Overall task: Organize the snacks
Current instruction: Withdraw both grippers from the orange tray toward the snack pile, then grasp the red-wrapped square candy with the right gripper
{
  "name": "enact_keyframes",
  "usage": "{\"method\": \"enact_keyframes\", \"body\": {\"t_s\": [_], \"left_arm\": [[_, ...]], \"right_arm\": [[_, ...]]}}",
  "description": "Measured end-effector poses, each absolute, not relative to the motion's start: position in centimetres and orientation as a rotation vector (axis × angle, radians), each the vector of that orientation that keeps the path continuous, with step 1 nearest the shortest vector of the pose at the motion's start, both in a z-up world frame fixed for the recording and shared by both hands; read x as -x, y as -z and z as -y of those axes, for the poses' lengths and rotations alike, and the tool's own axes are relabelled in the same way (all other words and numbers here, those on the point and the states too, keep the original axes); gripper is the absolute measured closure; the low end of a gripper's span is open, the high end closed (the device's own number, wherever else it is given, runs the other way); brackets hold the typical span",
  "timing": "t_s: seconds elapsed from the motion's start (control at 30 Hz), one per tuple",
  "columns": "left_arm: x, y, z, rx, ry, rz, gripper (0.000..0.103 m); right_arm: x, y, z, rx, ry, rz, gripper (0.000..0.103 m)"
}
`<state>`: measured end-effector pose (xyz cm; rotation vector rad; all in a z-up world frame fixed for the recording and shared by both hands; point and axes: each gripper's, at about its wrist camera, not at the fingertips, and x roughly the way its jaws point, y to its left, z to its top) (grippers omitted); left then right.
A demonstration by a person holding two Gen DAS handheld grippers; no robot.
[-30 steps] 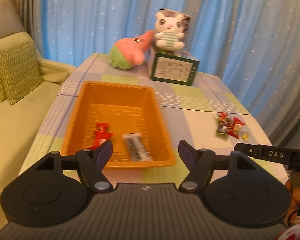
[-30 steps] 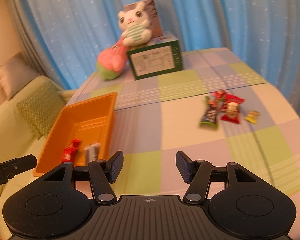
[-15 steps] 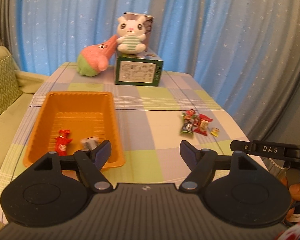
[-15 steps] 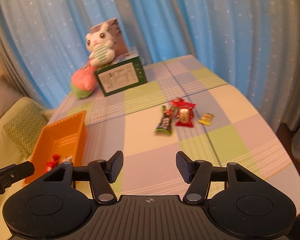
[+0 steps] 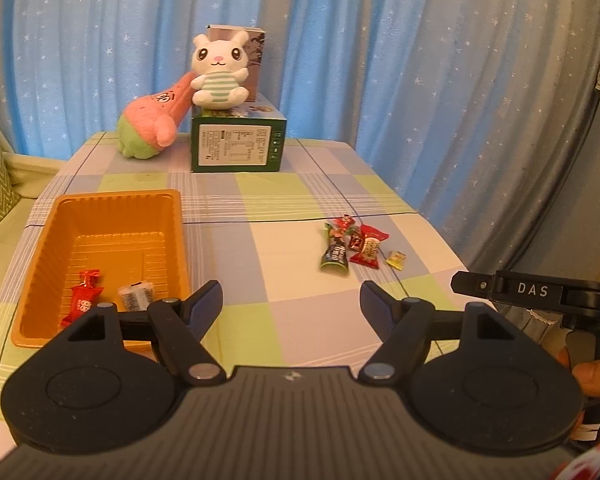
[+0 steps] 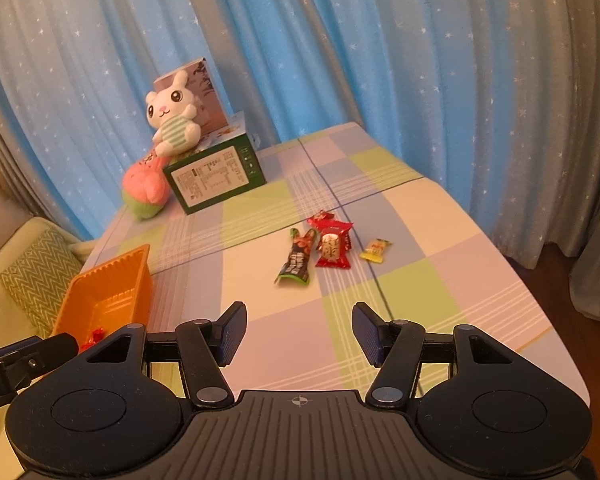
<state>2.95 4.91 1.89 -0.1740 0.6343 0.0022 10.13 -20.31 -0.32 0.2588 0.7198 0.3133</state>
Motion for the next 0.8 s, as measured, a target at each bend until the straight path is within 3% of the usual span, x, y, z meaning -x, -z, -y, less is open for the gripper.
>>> {"method": "enact_keyframes", "body": {"t_s": [0.8], "left_arm": [[-7.6,-0.1,-3.2,0.164,0.040,-0.665,0.030]], "right_arm": [[-13.6,2.0,20.9,-0.227,-0.283,-0.704,0.044]]}}
